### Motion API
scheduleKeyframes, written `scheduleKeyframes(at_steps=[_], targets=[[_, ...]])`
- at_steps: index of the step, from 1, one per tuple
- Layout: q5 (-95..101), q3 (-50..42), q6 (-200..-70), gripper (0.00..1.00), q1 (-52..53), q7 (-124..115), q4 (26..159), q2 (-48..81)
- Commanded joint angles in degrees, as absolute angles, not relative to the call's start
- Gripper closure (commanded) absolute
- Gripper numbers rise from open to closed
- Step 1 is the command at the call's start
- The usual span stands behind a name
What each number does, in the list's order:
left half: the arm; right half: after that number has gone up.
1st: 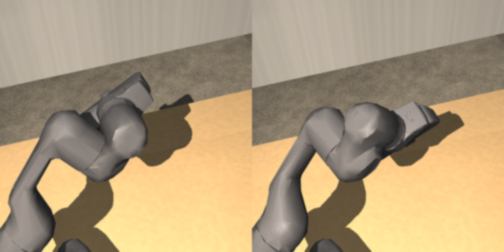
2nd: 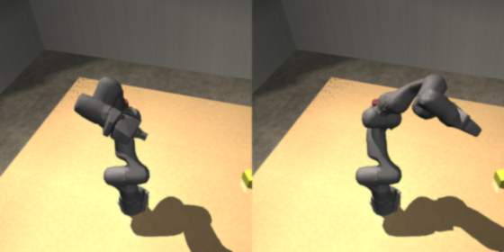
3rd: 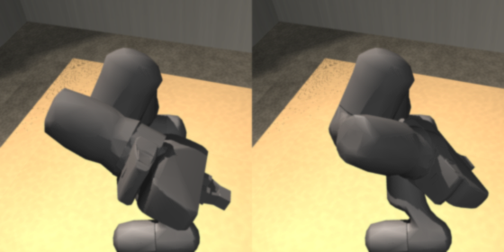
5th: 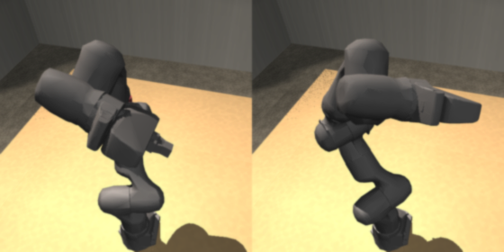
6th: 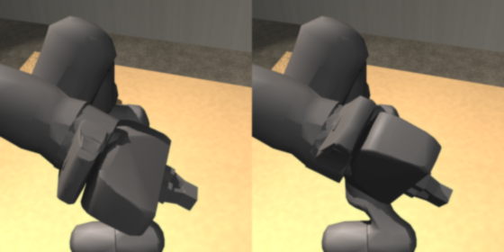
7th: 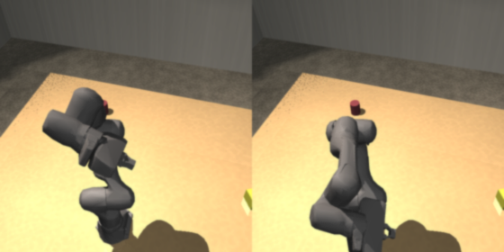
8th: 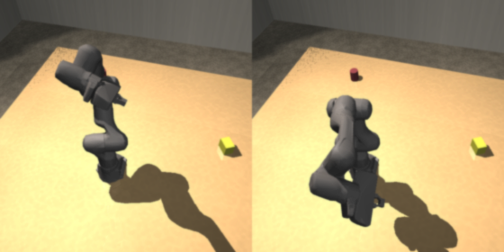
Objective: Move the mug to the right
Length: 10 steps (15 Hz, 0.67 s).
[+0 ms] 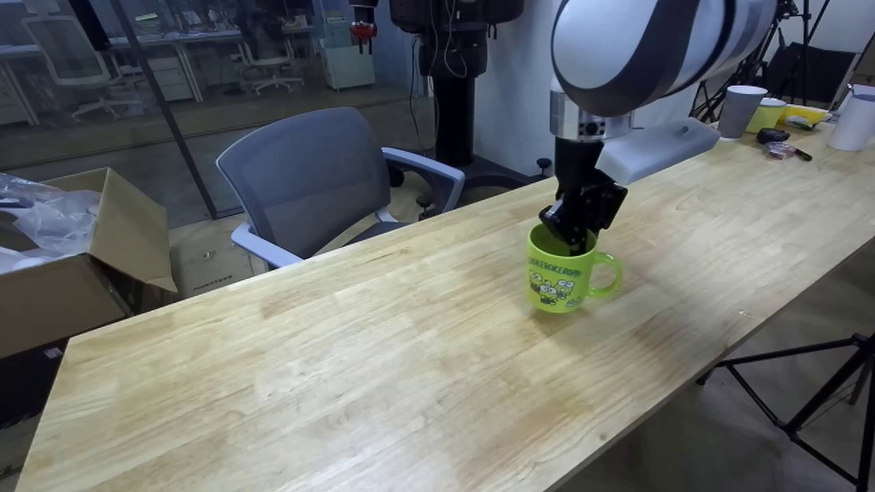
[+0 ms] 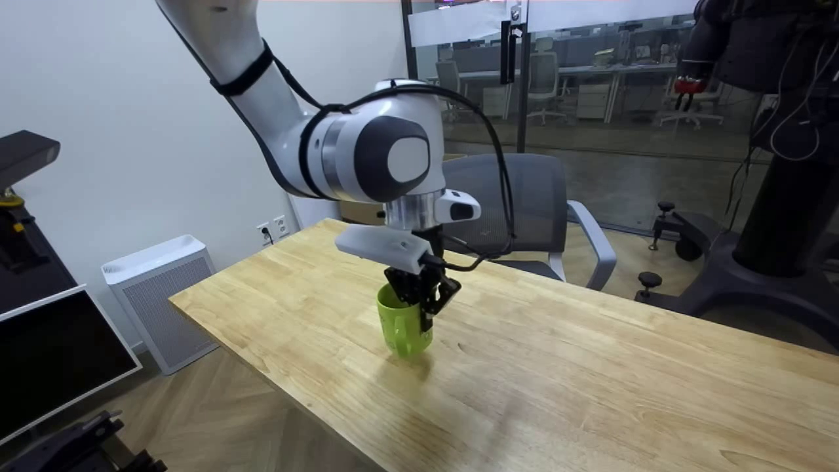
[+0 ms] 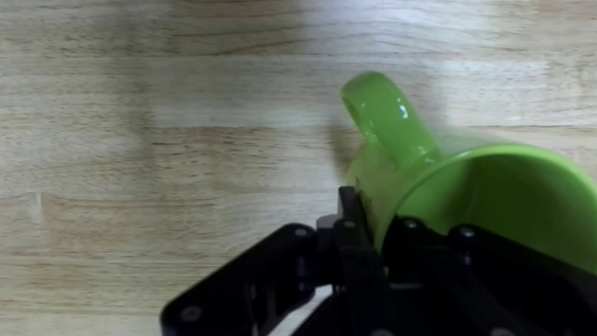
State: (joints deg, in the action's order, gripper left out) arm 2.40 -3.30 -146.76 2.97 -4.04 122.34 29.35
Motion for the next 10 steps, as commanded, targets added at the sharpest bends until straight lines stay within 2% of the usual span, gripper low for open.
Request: scheduleKeyframes(at_steps=[1,10], targets=[[3.2,-4.8,-144.9,0.98,0.1,-2.6,121.8,28.0],[2.2,-7.9,-144.6,0.98,-7.5,1.7,121.6,27.9]])
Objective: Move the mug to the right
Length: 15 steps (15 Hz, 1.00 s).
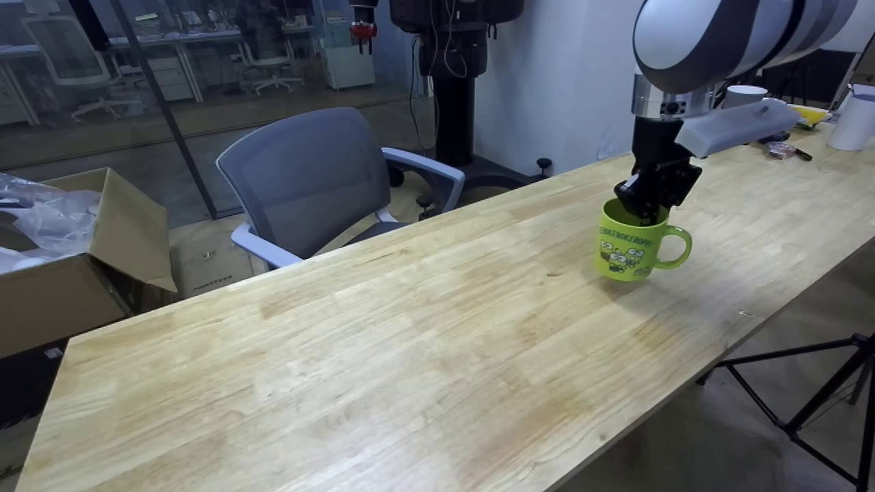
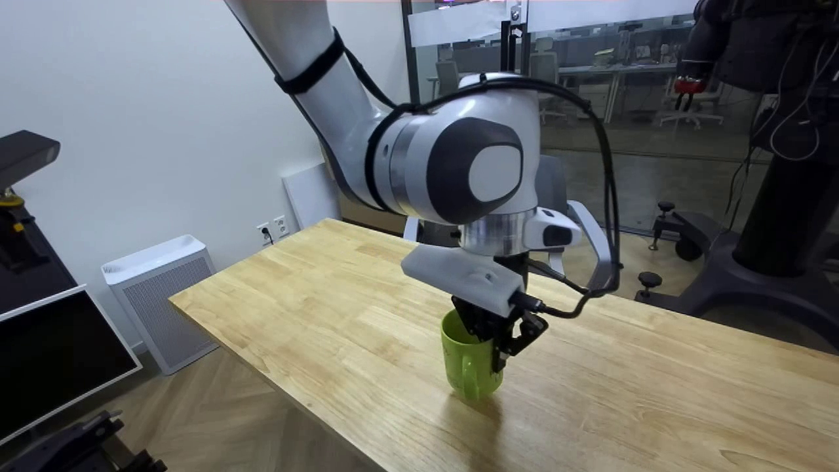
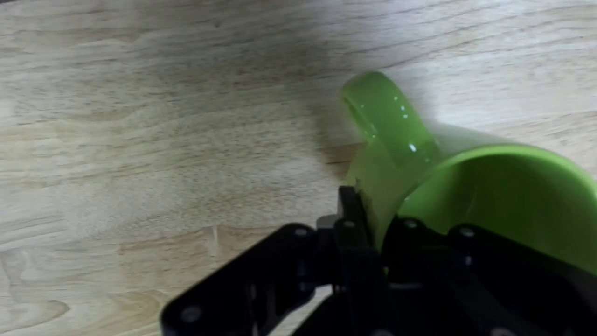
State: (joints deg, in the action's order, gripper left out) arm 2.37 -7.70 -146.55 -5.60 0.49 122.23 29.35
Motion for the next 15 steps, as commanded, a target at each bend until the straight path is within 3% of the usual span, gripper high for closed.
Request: scheduleKeyframes(at_steps=[1,15], targets=[[2.1,-7.9,-144.9,0.98,-8.4,2.5,121.7,27.9],[2.3,-9.7,-150.4,0.98,-14.8,7.1,123.2,30.5]])
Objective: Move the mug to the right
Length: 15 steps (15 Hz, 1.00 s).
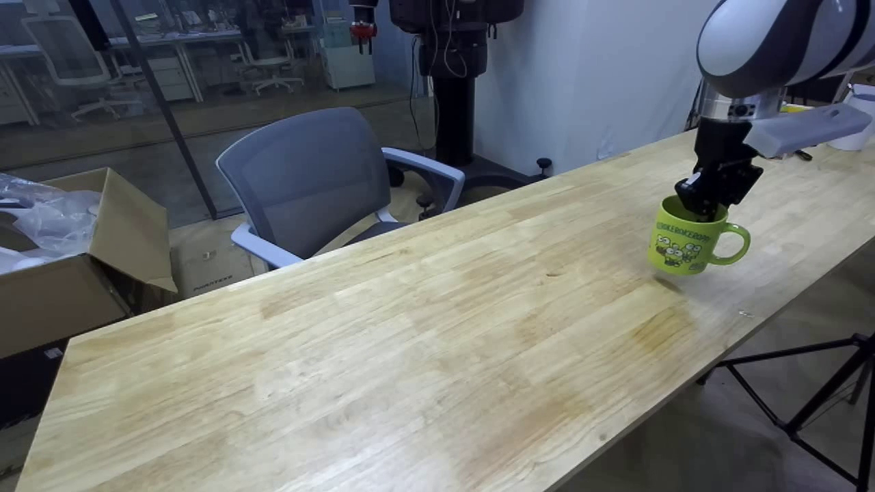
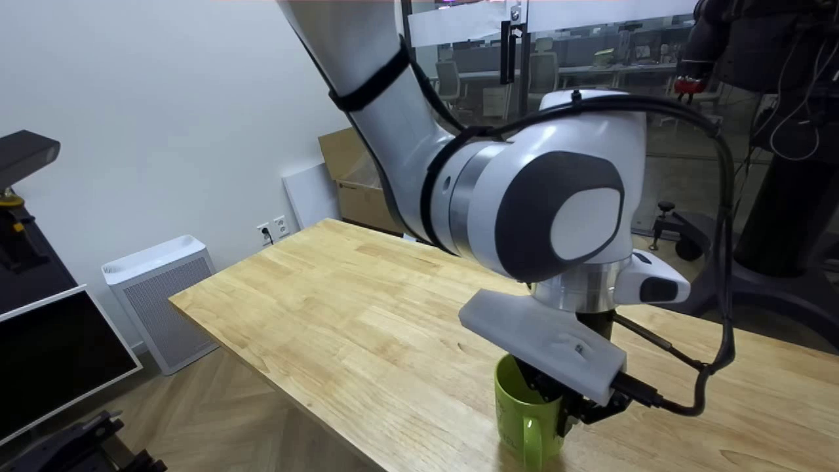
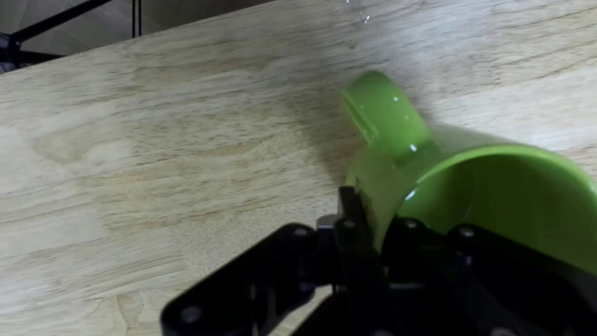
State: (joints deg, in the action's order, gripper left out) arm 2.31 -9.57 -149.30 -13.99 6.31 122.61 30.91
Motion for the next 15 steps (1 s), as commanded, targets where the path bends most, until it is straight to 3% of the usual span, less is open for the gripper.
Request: scheduleKeyframes(at_steps=[1,15], targets=[[2.1,-9.6,-150.7,0.98,-15.2,7.4,123.3,30.8],[-0.1,-8.3,-151.0,0.98,-17.3,8.3,123.7,32.2]])
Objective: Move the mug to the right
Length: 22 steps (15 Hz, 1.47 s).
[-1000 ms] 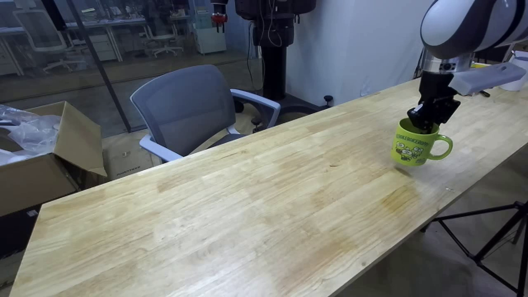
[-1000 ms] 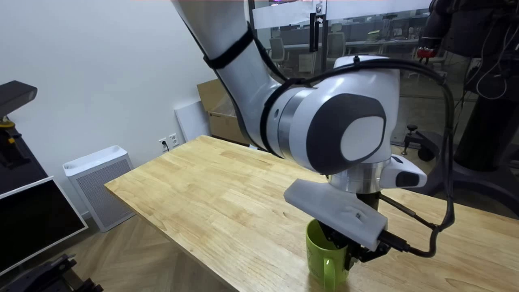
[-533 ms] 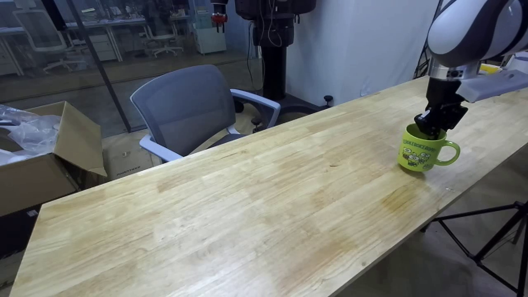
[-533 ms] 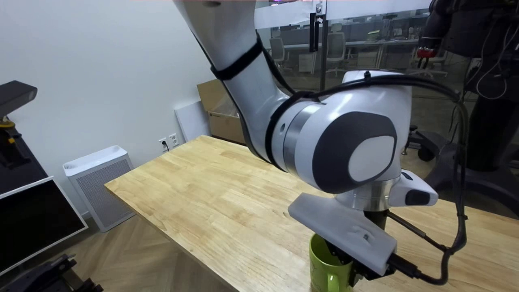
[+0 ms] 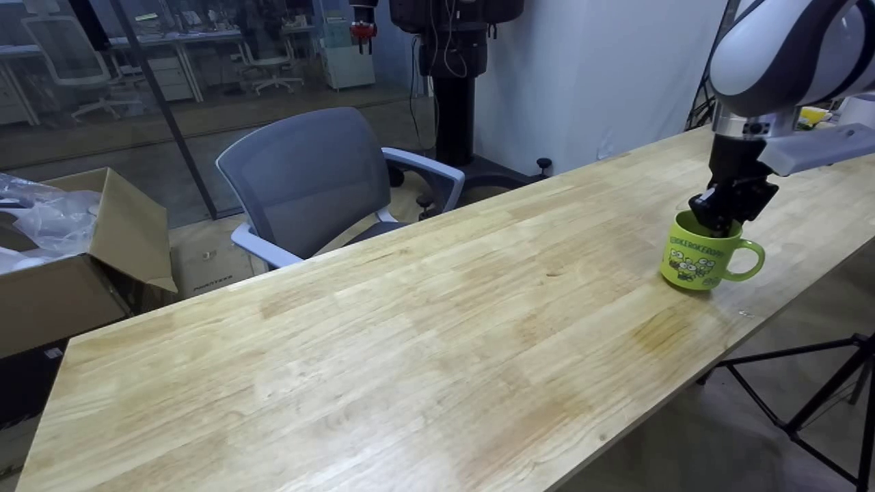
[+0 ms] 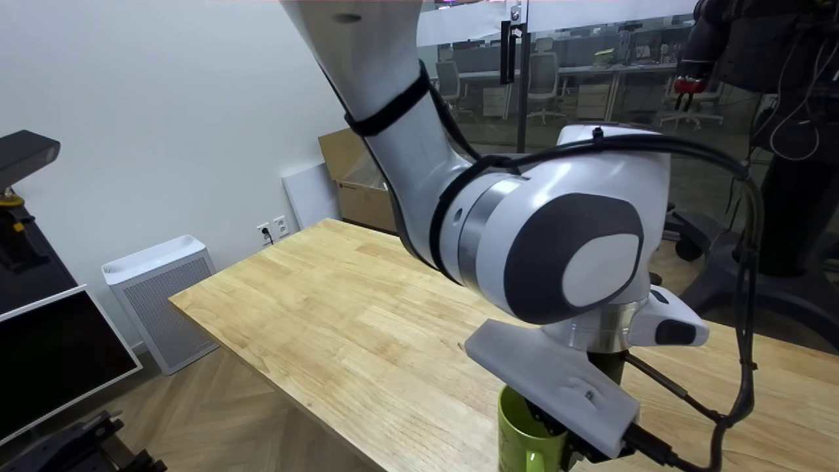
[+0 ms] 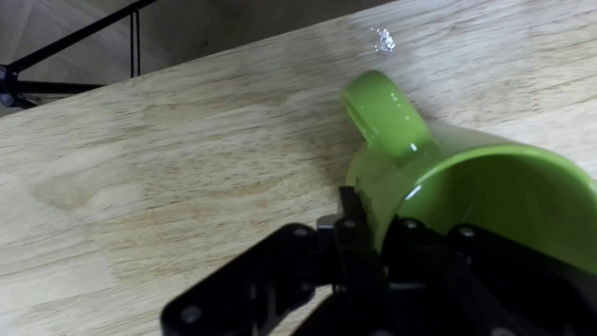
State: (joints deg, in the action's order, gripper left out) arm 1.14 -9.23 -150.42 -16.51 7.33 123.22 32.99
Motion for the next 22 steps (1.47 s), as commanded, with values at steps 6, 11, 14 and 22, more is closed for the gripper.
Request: scheduleKeyframes(at_steps=[6,11,14,22], targets=[[-1.8,-7.2,-153.1,0.98,-18.1,9.5,124.1,32.5],[-3.5,-6.1,-154.5,0.98,-19.4,10.8,124.3,33.4],[-3.8,-5.8,-154.7,0.98,-19.8,11.3,124.2,33.7],[-2.2,-7.7,-151.2,0.32,-17.0,8.7,122.9,33.3]])
